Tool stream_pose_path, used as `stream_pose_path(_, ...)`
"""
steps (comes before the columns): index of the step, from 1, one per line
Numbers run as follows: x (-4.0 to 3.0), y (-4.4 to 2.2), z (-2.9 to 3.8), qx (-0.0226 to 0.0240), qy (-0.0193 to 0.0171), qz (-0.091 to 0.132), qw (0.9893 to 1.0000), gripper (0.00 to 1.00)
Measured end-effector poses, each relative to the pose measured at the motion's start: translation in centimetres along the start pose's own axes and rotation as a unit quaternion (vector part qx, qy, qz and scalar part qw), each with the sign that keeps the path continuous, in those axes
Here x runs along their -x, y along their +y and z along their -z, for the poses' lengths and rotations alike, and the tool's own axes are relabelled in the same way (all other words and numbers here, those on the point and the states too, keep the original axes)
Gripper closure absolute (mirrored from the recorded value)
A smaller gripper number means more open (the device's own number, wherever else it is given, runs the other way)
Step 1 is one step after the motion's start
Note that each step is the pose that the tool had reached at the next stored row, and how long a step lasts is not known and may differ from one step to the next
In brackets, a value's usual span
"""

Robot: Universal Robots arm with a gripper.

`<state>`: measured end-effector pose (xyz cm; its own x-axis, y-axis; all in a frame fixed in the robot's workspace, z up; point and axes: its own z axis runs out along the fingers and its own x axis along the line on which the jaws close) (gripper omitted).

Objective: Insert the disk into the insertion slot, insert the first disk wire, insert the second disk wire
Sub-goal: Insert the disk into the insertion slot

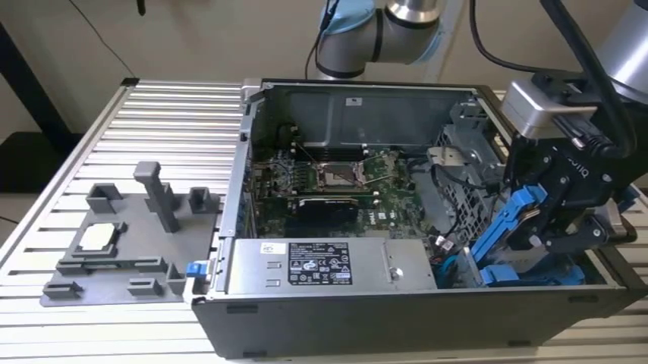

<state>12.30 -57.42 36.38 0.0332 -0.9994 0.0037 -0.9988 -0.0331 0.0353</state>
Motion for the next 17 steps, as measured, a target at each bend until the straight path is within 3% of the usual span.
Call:
stream_pose_path(4,-0.01,0.03,0.69,-0.0001,-0.0046,0.0,1.0,0.67)
stream_pose_path(8,-0.02,-0.15,0.64,-0.0002,-0.0087,0.0,1.0,0.67)
stream_pose_path(15,-0.01,-0.42,0.05,-0.0005,-0.0097,0.0,1.0,0.67)
stream_pose_path(17,-0.01,-0.43,-0.03,-0.0003,-0.0096,0.001,1.0,0.6)
